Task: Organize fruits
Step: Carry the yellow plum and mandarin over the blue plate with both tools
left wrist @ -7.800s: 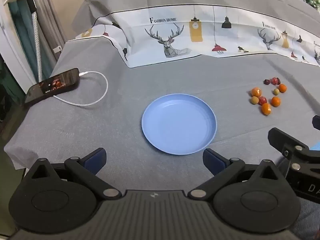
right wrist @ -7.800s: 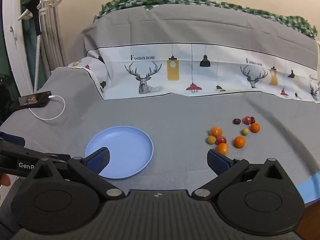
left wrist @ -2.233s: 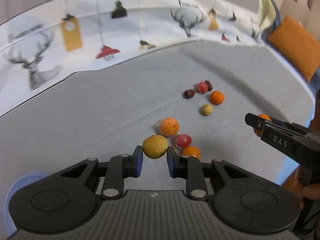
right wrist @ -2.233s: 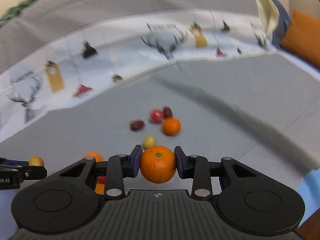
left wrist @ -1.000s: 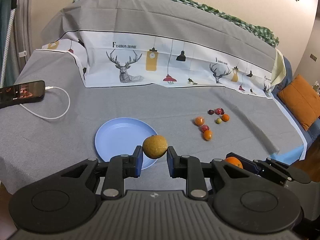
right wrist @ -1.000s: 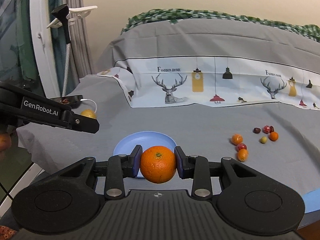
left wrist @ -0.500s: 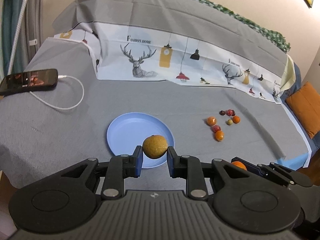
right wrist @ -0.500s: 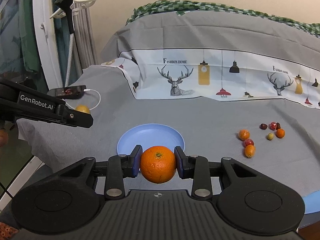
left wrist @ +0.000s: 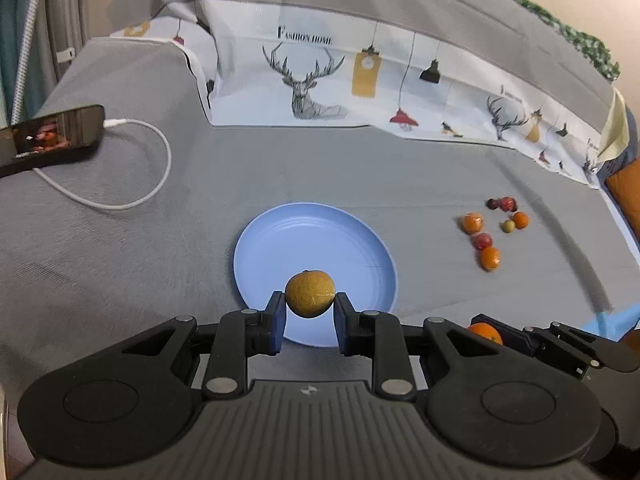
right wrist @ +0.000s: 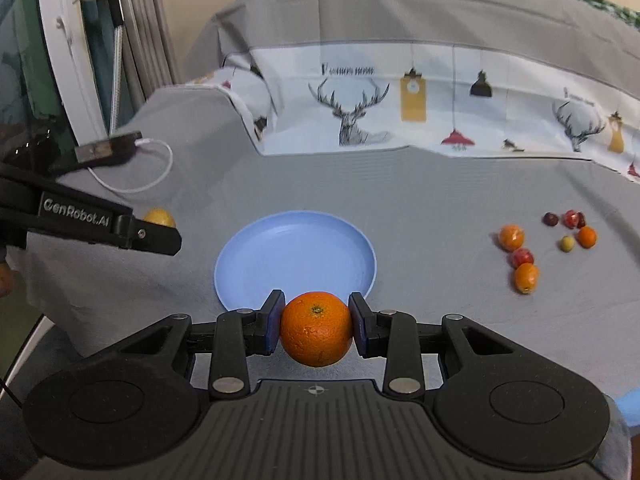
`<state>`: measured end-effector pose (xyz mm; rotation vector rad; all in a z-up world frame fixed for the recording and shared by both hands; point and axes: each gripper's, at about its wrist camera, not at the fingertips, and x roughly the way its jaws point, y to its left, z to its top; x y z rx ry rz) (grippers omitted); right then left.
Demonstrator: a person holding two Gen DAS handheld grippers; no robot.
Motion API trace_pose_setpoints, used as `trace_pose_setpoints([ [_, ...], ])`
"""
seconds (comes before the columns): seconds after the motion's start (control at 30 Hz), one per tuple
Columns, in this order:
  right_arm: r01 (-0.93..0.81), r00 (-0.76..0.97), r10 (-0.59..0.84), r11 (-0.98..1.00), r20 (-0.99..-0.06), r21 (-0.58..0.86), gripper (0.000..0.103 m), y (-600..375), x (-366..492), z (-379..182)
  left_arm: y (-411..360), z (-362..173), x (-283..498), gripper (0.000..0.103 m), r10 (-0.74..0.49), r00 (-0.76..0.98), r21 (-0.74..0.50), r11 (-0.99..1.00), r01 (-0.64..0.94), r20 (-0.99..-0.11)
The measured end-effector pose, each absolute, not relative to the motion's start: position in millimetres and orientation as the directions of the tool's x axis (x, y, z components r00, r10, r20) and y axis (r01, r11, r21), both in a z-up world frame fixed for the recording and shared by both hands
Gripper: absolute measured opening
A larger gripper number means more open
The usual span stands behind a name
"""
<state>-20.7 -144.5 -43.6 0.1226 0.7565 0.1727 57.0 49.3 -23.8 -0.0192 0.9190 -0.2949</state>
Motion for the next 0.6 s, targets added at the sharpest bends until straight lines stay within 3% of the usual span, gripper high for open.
trace_pose_setpoints([
  [0.33, -0.124, 0.670, 0.219, 0.975, -0.710, 0.184, 0.036, -139, 29, -80, 44, -65, 116, 0.028, -0.227, 0.513, -0.124, 0.966, 0.227, -0.828],
  [0.6, -0.155, 0.675, 0.266, 0.963, -0.688, 0.220, 0.036, -141, 52, -98, 29, -105, 149, 0.028, -0.198, 0.456, -0.094, 0.966, 0.241, -0.868],
])
